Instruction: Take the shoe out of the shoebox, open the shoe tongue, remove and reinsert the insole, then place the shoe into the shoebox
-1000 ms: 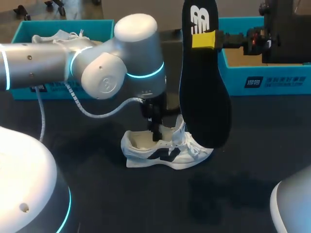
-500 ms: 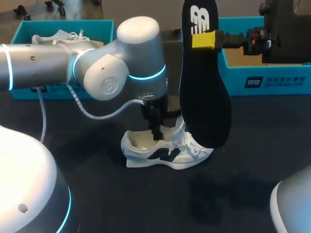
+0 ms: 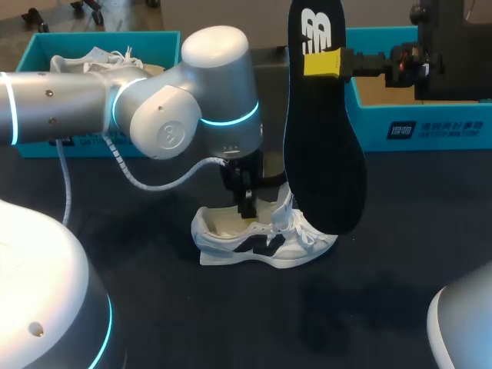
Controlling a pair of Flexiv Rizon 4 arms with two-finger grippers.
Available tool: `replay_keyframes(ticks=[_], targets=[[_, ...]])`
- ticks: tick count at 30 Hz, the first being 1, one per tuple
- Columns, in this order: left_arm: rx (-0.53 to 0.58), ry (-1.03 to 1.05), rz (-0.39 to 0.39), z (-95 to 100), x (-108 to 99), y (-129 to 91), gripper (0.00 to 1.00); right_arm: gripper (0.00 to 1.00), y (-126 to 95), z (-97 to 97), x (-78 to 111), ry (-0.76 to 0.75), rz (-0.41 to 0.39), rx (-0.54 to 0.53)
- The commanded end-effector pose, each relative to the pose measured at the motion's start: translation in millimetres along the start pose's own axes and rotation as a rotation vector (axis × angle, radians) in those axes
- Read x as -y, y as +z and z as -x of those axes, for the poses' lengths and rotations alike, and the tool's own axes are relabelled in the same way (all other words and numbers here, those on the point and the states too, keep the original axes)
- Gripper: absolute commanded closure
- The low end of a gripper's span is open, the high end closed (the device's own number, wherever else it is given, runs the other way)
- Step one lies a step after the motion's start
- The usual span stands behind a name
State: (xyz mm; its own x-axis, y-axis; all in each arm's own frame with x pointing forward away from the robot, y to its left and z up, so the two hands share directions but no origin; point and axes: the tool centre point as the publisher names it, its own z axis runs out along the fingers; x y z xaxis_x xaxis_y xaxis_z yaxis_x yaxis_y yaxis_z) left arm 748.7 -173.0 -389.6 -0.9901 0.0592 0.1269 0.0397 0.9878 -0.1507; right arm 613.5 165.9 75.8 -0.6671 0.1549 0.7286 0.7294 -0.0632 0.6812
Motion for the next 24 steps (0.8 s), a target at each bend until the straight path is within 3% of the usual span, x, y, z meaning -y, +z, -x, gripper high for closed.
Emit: replay_keyframes(ticks=[1, 6, 14, 18, 24], targets=[[-0.022, 0.026, -0.006, -1.8, -2.9, 0.3, 1.00, 1.00, 4.7, 0.4, -1.6, 0.002, -0.001, 0.002], [-0.089, 0.088, -0.048, -1.5, -4.2, -5.5, 1.00, 1.00, 4.7, 0.4, -1.6, 0.002, -0.001, 0.002], [-0.282, 0.304, -0.120, -3.4, -7.7, -33.4, 1.00, 1.00, 4.7, 0.4, -1.6, 0.002, -0.001, 0.002], [-0.411, 0.557, -0.048, -6.1, -10.1, -39.5, 1.00, 1.00, 4.7, 0.4, -1.6, 0.002, -0.001, 0.002], [-0.494, 0.916, 0.028, -11.5, -14.1, -45.4, 1.00, 1.00, 4.7, 0.4, -1.6, 0.002, -0.001, 0.002]])
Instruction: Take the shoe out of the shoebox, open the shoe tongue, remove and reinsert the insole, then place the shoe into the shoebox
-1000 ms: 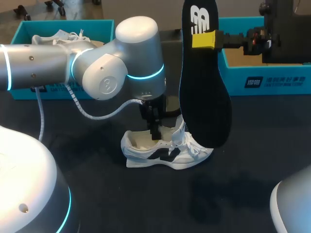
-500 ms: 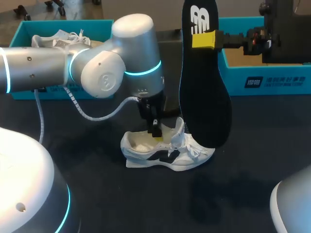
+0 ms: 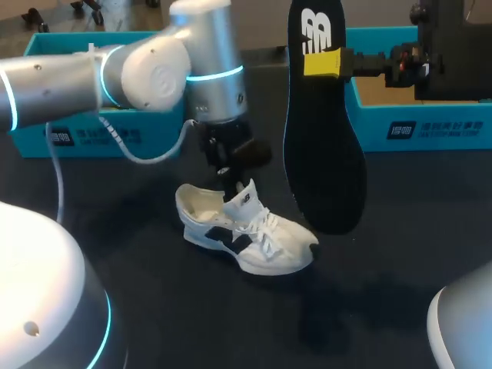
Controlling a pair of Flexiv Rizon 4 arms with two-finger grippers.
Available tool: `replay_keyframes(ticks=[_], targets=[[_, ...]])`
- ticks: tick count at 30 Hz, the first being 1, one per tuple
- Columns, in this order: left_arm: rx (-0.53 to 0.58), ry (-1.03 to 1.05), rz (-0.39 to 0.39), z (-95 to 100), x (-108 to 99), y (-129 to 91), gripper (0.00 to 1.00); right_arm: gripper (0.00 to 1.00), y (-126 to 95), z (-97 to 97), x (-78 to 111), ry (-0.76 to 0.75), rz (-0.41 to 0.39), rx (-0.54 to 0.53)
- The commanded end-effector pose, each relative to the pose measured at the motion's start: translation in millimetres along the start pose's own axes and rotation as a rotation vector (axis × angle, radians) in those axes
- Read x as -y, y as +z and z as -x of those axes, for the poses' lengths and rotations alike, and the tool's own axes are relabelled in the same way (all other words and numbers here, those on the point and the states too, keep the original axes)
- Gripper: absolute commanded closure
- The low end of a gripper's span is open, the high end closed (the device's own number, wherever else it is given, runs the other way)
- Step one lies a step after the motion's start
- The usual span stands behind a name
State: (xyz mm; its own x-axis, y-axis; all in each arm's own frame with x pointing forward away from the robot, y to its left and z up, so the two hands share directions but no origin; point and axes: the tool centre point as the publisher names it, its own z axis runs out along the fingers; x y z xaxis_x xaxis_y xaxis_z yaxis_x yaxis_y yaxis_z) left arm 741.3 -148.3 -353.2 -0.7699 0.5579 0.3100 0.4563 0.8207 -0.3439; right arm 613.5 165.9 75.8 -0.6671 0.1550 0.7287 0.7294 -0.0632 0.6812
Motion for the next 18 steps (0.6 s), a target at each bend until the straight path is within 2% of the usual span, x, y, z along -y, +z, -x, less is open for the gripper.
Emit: replay_keyframes(ticks=[1, 10, 12, 18], targets=[[-0.231, 0.463, 0.147, -1.3, 5.3, -9.6, 1.00, 1.00, 4.7, 0.5, -1.6, 0.002, -0.001, 0.001], [-0.225, 0.818, 0.360, -1.7, 12.5, -24.2, 1.00, 1.00, 4.7, 0.5, -1.6, 0.002, -0.001, 0.001], [-0.220, 0.849, 0.384, -1.7, 13.3, -24.6, 1.00, 1.00, 4.7, 0.5, -1.6, 0.002, -0.001, 0.001], [-0.220, 0.849, 0.384, -1.7, 13.3, -24.6, 1.00, 1.00, 4.7, 0.5, -1.6, 0.002, -0.001, 0.001]])
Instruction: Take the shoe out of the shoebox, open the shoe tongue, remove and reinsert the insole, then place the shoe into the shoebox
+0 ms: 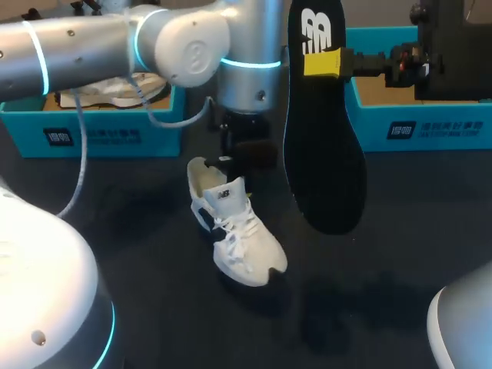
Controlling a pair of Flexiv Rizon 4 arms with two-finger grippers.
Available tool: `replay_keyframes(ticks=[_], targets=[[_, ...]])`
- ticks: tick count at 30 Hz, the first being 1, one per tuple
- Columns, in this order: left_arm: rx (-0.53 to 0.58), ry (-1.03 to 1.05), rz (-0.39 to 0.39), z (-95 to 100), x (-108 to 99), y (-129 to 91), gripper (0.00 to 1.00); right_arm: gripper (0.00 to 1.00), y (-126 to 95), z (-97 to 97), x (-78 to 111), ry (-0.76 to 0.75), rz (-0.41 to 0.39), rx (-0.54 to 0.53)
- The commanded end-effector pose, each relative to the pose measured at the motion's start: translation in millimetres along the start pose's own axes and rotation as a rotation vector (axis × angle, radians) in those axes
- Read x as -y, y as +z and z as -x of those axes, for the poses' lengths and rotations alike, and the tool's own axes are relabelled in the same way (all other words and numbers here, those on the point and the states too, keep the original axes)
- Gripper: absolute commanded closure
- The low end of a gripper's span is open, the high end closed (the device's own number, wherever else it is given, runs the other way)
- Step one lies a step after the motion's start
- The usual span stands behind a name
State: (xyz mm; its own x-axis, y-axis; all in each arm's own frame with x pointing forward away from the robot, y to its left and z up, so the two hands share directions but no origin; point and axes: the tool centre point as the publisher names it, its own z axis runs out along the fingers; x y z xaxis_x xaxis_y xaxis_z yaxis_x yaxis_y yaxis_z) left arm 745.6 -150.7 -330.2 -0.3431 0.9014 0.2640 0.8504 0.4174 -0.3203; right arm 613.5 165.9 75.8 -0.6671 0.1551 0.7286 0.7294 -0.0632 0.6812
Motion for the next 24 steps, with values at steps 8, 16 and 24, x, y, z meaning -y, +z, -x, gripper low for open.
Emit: replay_keyframes(ticks=[8, 16, 24], targets=[[-0.091, 0.306, 0.186, 2.8, 3.8, -3.8, 1.00, 1.00, 4.8, 0.5, -1.6, 0.002, -0.001, 0.001], [-0.090, 0.291, 0.211, 4.8, 5.3, -2.9, 1.00, 1.00, 4.8, 0.5, -1.6, 0.002, -0.001, 0.001], [-0.095, 0.305, 0.241, 31.1, 3.8, -4.1, 1.00, 1.00, 4.8, 0.5, -1.6, 0.002, -0.001, 0.001]])
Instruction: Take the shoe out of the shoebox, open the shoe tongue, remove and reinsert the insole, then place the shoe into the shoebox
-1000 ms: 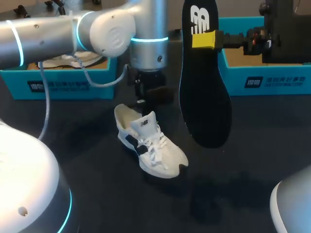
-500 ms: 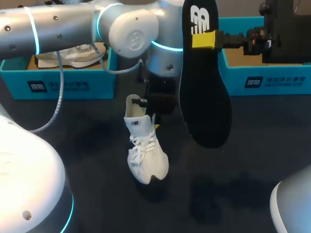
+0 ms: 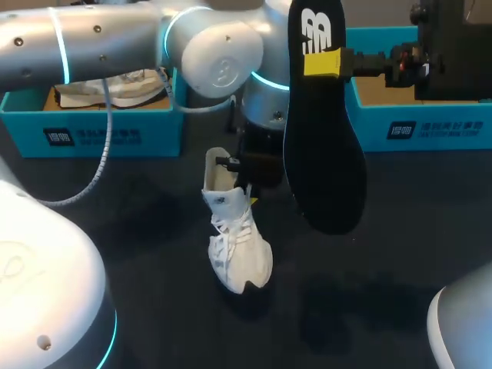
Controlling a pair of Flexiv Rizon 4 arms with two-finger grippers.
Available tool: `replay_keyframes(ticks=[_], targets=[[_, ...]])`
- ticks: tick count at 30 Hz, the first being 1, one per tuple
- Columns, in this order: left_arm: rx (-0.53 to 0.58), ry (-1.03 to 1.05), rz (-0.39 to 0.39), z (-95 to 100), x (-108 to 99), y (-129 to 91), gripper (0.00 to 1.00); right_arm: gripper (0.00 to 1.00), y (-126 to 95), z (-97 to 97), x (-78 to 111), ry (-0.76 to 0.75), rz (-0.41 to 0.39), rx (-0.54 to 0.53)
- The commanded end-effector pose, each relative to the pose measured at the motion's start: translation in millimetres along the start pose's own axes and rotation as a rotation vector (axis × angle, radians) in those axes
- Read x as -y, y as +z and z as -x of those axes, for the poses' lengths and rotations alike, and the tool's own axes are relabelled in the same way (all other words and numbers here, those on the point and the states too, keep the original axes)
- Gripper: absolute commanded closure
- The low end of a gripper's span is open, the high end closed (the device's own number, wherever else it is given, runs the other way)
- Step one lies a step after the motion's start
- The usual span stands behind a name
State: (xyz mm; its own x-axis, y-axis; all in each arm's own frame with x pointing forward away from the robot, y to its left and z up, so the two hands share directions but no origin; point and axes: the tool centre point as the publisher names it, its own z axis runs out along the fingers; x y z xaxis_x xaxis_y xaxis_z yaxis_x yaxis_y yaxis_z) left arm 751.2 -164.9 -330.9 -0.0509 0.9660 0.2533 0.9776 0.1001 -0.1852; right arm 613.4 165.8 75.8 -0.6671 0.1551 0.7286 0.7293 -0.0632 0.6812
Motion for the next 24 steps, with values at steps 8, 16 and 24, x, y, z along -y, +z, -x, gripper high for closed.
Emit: replay_keyframes(ticks=[8, 16, 24], targets=[[-0.035, 0.049, 0.050, 45.2, -1.7, -4.3, 1.00, 1.00, 4.8, 0.5, -1.6, 0.002, -0.001, 0.001], [-0.057, 0.030, 0.068, 62.4, 4.4, -4.9, 1.00, 1.00, 4.8, 0.5, -1.6, 0.002, -0.001, 0.001], [-0.056, 0.012, 0.072, 74.2, 6.1, 8.3, 1.00, 1.00, 4.8, 0.5, -1.6, 0.002, -0.001, 0.001]])
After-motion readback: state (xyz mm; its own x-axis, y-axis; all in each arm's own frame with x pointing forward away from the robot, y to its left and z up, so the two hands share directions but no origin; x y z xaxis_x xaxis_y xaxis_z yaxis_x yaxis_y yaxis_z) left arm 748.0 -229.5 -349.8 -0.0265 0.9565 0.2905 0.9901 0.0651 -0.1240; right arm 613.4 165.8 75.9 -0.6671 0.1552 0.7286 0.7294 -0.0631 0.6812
